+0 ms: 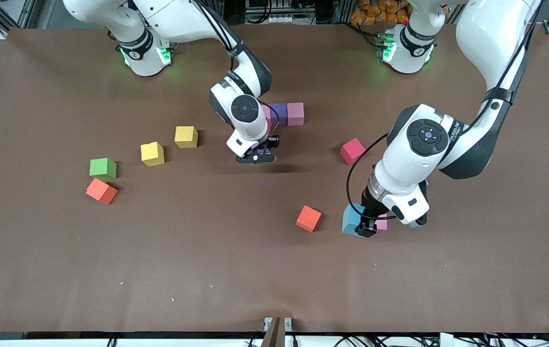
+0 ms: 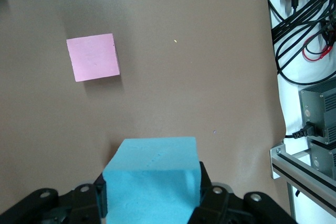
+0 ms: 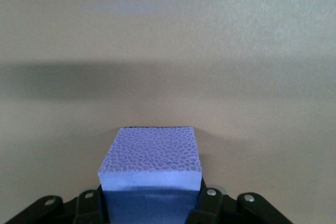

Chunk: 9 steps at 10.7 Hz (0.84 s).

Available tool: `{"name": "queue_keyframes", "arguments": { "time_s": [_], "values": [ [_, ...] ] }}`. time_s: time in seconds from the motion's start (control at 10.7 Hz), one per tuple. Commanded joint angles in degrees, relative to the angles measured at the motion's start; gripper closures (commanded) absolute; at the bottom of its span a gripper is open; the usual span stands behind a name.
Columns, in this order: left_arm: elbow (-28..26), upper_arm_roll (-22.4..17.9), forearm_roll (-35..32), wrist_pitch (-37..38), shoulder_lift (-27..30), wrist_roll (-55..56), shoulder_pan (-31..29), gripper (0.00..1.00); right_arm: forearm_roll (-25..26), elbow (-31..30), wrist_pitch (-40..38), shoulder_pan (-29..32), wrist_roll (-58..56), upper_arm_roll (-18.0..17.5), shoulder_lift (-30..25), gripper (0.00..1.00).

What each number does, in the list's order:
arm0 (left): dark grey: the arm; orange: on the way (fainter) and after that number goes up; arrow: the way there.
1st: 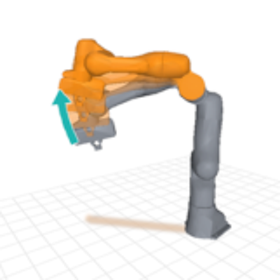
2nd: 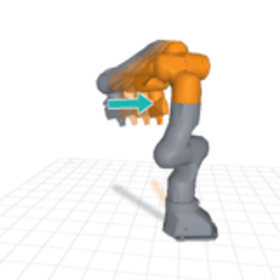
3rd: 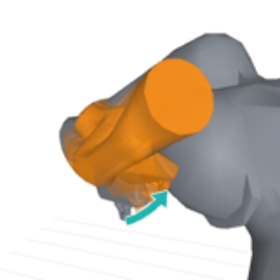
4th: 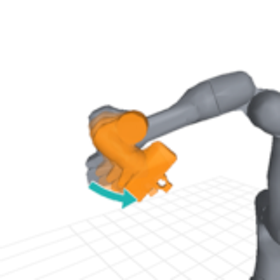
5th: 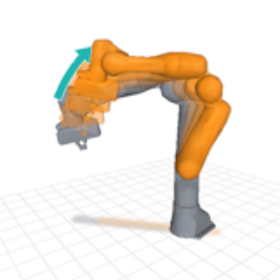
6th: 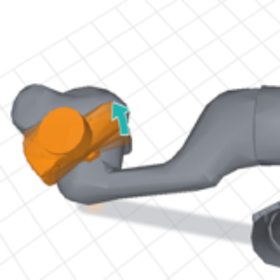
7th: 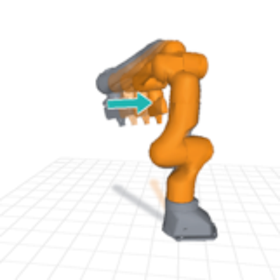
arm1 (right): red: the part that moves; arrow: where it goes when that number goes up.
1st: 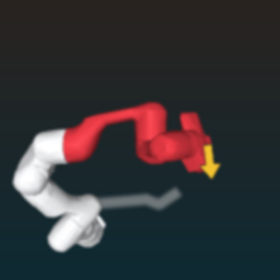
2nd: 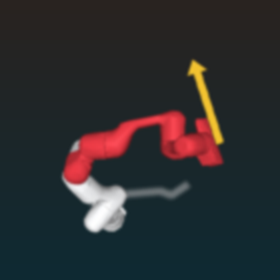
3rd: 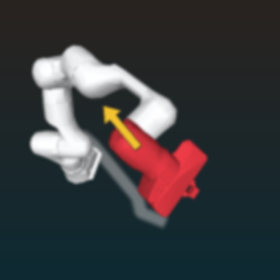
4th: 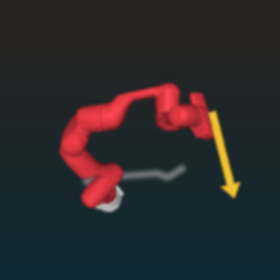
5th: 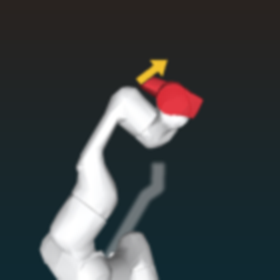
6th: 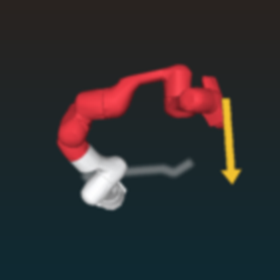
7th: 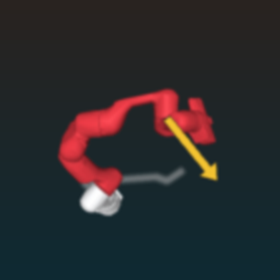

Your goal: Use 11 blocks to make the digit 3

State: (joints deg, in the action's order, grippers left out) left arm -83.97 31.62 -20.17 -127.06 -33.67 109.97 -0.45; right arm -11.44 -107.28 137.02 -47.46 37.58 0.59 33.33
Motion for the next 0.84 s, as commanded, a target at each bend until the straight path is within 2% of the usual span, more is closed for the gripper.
{"name": "queue_keyframes", "arguments": {
  "time_s": [0.0, 0.19, 0.28, 0.37, 0.47, 0.75],
  "values": [
    [0.6, 0.0, 1.2, 0.8, 0.1, -1.5, -0.2, 1.00, -0.7, -1.2, 0.8, -0.8, 0.6, 0.4, -0.5, 0.91],
    [0.6, 0.0, 0.9, 0.8, 0.0, -1.6, -0.2, 1.00, -0.7, -1.8, 0.8, -0.9, 0.7, 0.4, -0.7, 0.90],
    [0.6, 0.0, 1.0, 0.8, 0.0, -1.6, -0.1, 1.00, -0.7, -1.9, 0.7, -0.9, 0.7, 0.4, -0.8, 0.81],
    [0.6, 0.1, 1.1, 0.8, 0.1, -1.6, 0.0, 1.00, -0.7, -1.8, 0.6, -0.9, 0.6, 0.5, -0.8, 0.19],
    [0.6, 0.1, 1.1, 0.8, 0.2, -1.6, 0.1, 1.00, -0.7, -1.7, 0.2, -0.9, 0.7, 0.5, -1.5, 0.00],
    [0.1, 0.3, 1.6, 0.8, 0.2, -2.0, 0.9, 1.00, -0.5, -0.7, -2.5, 0.1, 1.4, 1.3, -6.7, 0.00]
  ]
}}
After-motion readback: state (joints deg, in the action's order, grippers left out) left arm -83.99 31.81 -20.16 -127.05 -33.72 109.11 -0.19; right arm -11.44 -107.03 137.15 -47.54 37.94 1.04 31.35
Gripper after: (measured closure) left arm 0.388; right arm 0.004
